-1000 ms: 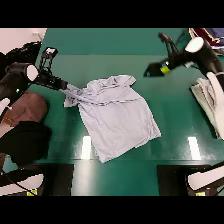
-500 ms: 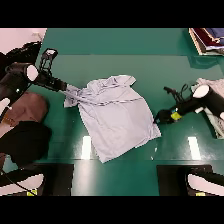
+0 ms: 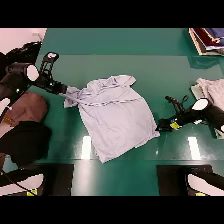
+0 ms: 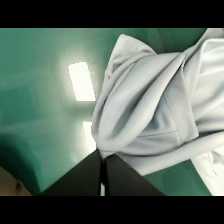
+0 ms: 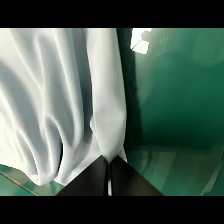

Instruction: Fold the shirts.

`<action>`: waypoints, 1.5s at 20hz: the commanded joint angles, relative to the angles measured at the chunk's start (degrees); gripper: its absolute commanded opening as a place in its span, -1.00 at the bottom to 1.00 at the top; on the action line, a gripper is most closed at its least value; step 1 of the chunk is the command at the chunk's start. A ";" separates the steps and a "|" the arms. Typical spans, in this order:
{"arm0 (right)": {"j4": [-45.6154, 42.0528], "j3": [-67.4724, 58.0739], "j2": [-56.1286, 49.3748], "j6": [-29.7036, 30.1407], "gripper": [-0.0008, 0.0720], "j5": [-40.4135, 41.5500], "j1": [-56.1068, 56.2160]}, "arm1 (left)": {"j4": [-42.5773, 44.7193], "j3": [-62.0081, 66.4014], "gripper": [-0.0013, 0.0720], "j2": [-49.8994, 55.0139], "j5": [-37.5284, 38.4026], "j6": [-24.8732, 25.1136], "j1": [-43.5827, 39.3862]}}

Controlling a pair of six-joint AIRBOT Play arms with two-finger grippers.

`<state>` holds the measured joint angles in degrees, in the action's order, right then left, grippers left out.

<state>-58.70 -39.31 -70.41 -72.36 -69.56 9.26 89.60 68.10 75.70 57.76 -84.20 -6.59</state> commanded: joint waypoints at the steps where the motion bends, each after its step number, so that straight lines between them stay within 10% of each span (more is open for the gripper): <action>1: -1.90 -3.02 0.20 0.00 -0.94 1.42 -0.04 | 0.66 0.00 -0.91 -0.76 4.22 0.15 0.04; 12: -11.45 -56.70 -11.13 -0.22 -0.94 -4.70 -7.34 | -24.85 -19.06 -0.92 -19.34 17.99 2.08 0.02; 20: -11.50 -60.48 -17.49 -0.22 -0.94 -9.35 -3.69 | -36.87 -41.83 -0.88 -39.58 22.08 -4.37 -10.60; 22: -11.47 -59.93 -17.49 -0.24 -0.94 -9.27 -2.75 | -37.66 -41.66 0.83 -39.56 19.15 -4.37 -11.87; 30: -11.34 -59.98 -17.46 -0.26 -0.94 -10.75 -2.10 | -28.46 -23.43 0.80 -29.00 2.71 0.55 -5.16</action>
<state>-70.15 -99.29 -87.81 -72.60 -79.70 7.01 58.04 37.89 40.69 66.08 -86.65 -14.55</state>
